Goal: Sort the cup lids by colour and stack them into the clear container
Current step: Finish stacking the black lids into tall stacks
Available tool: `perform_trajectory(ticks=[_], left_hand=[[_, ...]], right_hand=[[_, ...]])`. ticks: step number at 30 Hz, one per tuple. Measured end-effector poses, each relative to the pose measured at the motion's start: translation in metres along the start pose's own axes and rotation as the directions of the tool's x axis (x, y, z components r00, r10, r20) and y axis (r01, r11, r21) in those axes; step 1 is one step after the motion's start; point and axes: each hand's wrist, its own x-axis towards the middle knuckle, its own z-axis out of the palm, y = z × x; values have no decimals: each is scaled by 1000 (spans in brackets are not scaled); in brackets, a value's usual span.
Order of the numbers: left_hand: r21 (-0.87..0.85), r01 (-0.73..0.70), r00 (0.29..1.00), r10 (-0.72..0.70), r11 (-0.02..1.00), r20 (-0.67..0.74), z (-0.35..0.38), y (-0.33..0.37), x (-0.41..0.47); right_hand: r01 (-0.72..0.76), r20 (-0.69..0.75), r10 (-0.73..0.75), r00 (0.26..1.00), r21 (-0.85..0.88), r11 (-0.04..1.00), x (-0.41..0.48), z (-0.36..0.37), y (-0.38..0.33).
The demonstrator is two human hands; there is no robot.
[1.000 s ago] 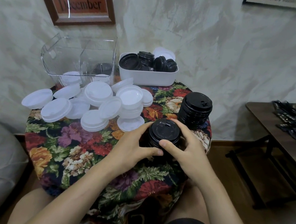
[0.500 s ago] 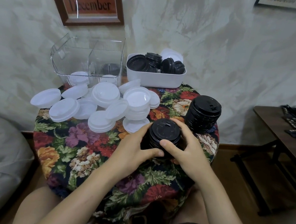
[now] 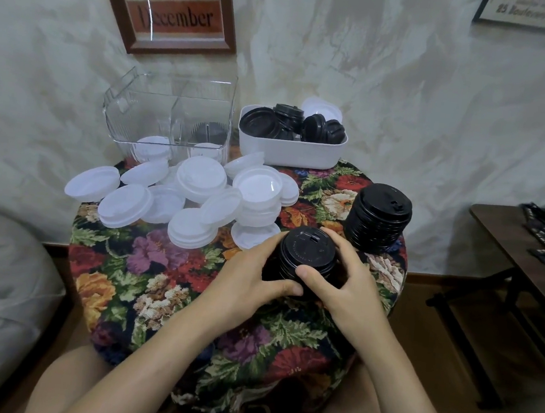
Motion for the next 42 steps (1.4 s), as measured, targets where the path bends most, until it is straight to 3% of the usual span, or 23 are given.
perform_trajectory(ticks=[3, 9, 19, 23, 32, 37, 40, 42], left_hand=[[6, -18, 1000, 17, 1000, 11, -16, -1, -5], [8, -54, 946, 54, 998, -321, -59, 19, 19], [395, -126, 872, 291, 910, -393, -69, 32, 102], [587, 14, 880, 269, 809, -392, -87, 27, 174], [659, 314, 894, 20, 683, -447, -103, 10, 253], [575, 273, 870, 58, 771, -490, -109, 17, 233], [515, 148, 842, 165, 844, -513, -104, 42, 190], [402, 18, 866, 187, 915, -463, -94, 54, 148]], right_hand=[[-14, -10, 14, 1000, 18, 1000, -2, 3, 1], [-26, 2, 26, 1000, 21, 999, -2, 5, 1], [-49, 72, 44, 996, 70, 996, 4, 5, -6], [-61, 75, 56, 996, 63, 996, 3, 6, -2], [-72, 91, 66, 994, 58, 996, 5, 4, -2], [-59, 94, 53, 994, 62, 996, 7, 3, -2], [-41, 85, 36, 996, 54, 998, 7, 4, -1], [-37, 82, 33, 996, 52, 998, 7, 5, 0]])
